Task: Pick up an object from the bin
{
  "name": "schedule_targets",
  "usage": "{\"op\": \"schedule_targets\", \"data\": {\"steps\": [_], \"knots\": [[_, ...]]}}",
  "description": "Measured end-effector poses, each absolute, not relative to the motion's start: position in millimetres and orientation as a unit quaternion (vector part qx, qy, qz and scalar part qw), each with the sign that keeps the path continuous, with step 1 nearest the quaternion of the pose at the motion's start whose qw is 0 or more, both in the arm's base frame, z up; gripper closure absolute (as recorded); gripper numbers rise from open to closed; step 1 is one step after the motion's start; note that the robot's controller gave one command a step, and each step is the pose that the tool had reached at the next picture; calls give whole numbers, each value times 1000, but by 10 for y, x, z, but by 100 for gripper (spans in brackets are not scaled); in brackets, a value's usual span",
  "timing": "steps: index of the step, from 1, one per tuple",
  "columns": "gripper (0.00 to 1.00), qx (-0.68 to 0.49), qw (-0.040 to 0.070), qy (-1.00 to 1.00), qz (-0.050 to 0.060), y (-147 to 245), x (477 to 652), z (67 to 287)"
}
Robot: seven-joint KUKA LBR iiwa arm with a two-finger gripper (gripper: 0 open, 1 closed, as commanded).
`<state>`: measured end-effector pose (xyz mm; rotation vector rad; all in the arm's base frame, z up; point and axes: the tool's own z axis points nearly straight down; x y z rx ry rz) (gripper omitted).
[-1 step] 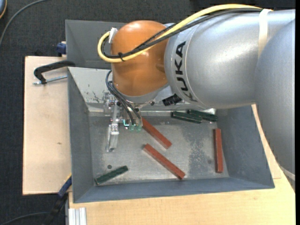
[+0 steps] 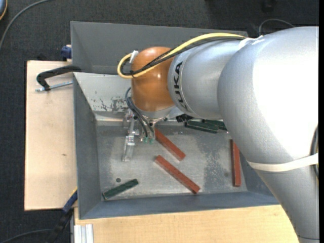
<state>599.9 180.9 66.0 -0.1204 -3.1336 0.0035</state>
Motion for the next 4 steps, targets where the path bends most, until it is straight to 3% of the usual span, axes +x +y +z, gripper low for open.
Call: {"op": "schedule_targets", "data": {"steps": [1, 2, 4], "knots": [[0, -47, 0, -999, 1, 632, 6030, 716], [0, -91, 0, -996, -1, 808, 5848, 711], [0, -240, 2, -971, 0, 188, 4961, 702]]}}
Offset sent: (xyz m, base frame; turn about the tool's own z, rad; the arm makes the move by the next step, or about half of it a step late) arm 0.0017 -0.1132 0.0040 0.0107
